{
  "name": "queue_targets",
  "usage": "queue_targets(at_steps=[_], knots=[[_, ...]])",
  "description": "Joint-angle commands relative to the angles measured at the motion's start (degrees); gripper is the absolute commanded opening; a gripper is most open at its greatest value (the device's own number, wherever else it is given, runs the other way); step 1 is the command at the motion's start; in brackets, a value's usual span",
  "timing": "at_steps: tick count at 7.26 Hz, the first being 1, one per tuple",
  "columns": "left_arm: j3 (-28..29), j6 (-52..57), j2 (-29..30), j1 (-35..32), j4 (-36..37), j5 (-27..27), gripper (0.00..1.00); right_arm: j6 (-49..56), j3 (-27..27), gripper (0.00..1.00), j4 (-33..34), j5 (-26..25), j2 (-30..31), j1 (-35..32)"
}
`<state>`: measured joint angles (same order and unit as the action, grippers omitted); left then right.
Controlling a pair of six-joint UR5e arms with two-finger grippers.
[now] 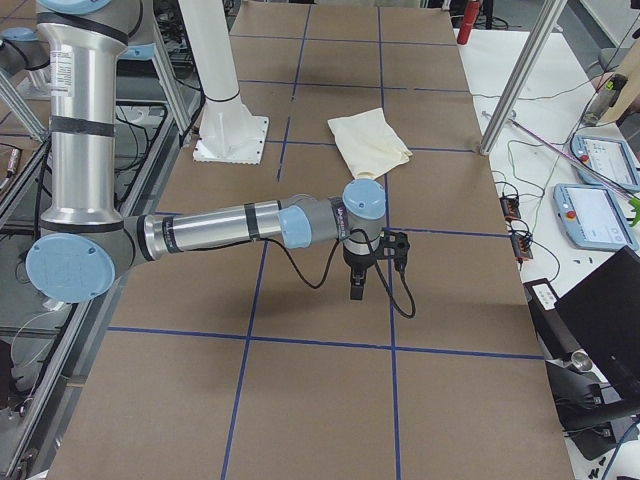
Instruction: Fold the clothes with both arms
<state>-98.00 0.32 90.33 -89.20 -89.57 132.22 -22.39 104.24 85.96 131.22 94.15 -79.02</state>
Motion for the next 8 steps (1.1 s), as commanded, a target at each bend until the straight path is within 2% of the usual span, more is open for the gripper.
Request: queue_targets(at_steps=[1, 8], knots=[[0.4, 0.0, 0.1, 0.3, 0.2, 0.2, 1.00, -0.1, 0.0, 1.00, -0.1, 0.0, 0.1, 0.1], [1.3, 0.6, 0.1, 1.4, -1.5, -0.1, 1.00, -0.2, 0.0, 1.00, -0.2, 0.0, 0.1, 0.1]])
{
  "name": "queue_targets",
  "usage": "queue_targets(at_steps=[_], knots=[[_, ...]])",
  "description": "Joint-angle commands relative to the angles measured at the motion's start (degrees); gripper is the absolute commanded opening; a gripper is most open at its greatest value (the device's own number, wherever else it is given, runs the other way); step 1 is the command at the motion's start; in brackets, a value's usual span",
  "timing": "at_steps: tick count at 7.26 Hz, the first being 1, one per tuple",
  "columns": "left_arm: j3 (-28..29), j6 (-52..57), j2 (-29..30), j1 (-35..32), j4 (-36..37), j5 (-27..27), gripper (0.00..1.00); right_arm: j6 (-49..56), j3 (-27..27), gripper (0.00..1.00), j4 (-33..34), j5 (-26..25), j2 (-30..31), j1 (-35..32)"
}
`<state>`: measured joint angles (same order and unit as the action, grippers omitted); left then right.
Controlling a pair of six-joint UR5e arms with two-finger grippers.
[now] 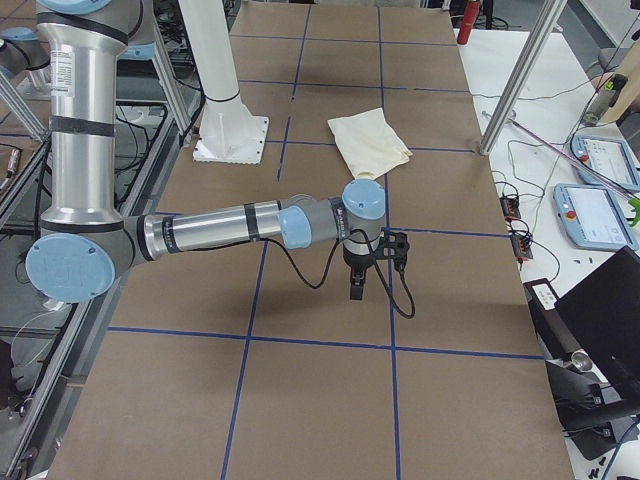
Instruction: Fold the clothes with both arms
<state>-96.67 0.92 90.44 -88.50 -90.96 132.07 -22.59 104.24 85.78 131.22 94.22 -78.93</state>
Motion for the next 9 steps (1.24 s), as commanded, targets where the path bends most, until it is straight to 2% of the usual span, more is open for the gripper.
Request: queue_targets(at_steps=[1, 9], knots=[[-0.1, 0.0, -0.1, 1.2, 0.0, 0.0, 1.00, -0.1, -0.1, 1.00, 0.0, -0.2, 0.0, 0.0], [0.1, -0.1, -0.1, 1.9, 0.2, -0.5, 1.00, -0.1, -0.4, 1.00, -0.2, -0.1, 0.0, 0.0]])
